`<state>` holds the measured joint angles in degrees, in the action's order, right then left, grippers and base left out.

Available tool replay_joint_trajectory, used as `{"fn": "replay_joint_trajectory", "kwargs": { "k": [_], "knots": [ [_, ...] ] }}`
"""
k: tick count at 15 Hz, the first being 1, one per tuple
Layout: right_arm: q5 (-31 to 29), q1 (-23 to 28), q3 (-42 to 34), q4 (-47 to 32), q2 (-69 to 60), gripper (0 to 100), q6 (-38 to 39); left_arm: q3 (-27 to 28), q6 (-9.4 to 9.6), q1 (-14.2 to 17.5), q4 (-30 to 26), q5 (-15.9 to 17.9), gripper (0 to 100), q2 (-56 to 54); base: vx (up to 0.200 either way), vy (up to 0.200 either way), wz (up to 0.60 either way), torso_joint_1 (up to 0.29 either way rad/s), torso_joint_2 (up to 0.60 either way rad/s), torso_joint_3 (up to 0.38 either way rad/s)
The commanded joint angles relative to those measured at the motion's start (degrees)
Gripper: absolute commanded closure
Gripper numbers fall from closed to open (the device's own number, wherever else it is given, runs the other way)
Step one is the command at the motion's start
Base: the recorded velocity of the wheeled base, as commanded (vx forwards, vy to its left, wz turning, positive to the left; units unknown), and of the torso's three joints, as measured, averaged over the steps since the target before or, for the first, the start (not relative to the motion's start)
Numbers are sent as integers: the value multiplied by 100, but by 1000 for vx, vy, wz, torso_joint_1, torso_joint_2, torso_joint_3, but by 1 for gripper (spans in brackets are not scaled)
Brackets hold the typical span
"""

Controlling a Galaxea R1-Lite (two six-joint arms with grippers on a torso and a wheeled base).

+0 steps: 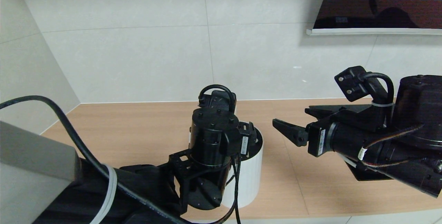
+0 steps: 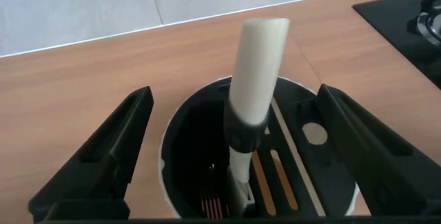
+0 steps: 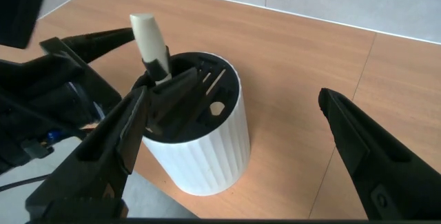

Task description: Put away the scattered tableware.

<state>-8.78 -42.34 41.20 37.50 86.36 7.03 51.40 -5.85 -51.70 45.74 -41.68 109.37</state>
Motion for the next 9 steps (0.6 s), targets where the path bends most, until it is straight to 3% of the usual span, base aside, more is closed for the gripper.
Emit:
{"fn": "replay_joint_trajectory", "kwargs": {
  "k": [1,5,9],
  "knots": [
    [-1,-3,10,12,-58,0,9,-130,-4,2,-223,257,0,-953,0,0,0,0,0,0],
    [-1,244,2,12,-251,0,0,-455,14,143,-742,1268,0,-2711,0,0,0,0,0,0],
    [-54,709,-42,3,-831,0,17,-789,23,934,-759,1698,0,-4152,0,0,0,0,0,0]
  ]
}}
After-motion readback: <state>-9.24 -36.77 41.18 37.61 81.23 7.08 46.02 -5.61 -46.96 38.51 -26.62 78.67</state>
